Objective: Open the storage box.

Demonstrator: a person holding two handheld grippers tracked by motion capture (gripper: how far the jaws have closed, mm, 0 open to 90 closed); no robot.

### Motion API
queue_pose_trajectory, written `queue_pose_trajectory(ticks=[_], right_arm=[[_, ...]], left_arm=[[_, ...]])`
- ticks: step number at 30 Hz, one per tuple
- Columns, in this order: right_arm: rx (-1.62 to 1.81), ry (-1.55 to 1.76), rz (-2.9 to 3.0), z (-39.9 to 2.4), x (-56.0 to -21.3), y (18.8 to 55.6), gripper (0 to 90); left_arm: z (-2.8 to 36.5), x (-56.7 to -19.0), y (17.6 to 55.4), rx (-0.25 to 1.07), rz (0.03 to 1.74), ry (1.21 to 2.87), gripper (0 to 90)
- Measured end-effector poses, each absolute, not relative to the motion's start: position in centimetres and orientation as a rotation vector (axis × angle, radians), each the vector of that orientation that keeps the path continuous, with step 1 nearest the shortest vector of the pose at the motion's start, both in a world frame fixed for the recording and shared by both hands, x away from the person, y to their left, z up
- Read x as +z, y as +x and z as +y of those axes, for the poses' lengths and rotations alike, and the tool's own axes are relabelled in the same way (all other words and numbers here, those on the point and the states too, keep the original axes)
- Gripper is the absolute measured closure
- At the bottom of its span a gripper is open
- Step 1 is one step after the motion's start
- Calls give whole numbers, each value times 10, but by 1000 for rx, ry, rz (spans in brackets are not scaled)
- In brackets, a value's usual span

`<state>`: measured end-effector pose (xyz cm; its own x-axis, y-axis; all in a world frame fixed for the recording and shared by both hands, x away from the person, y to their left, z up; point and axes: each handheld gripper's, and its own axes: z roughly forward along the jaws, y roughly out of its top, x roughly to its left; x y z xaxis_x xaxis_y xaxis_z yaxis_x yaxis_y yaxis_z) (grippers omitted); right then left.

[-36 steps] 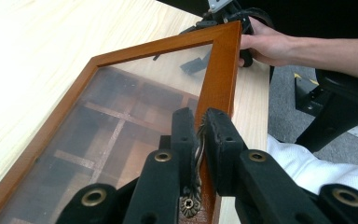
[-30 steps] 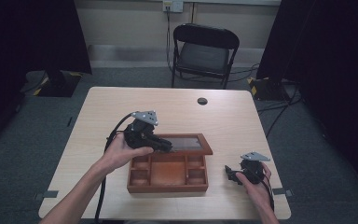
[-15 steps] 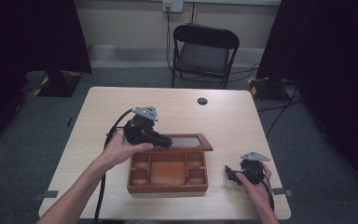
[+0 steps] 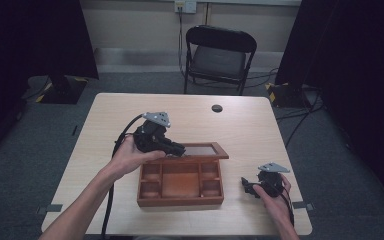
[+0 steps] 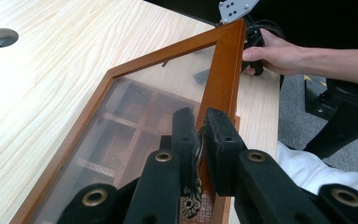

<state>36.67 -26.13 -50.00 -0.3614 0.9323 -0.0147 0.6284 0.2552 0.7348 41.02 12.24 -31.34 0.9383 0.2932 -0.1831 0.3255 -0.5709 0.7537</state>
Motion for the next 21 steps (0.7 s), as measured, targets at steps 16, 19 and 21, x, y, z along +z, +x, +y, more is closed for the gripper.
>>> queue_pose_trajectory(ticks=[16, 19, 21], right_arm=[[899, 1416, 2081, -261, -500, 367, 126], [899, 1416, 2081, -261, -500, 367, 126], [899, 1416, 2081, -261, -500, 367, 127]], left_arm=[[123, -306, 417, -33, 454, 2198, 826], [123, -306, 417, -32, 453, 2199, 826], [123, -306, 418, -33, 450, 2204, 826]])
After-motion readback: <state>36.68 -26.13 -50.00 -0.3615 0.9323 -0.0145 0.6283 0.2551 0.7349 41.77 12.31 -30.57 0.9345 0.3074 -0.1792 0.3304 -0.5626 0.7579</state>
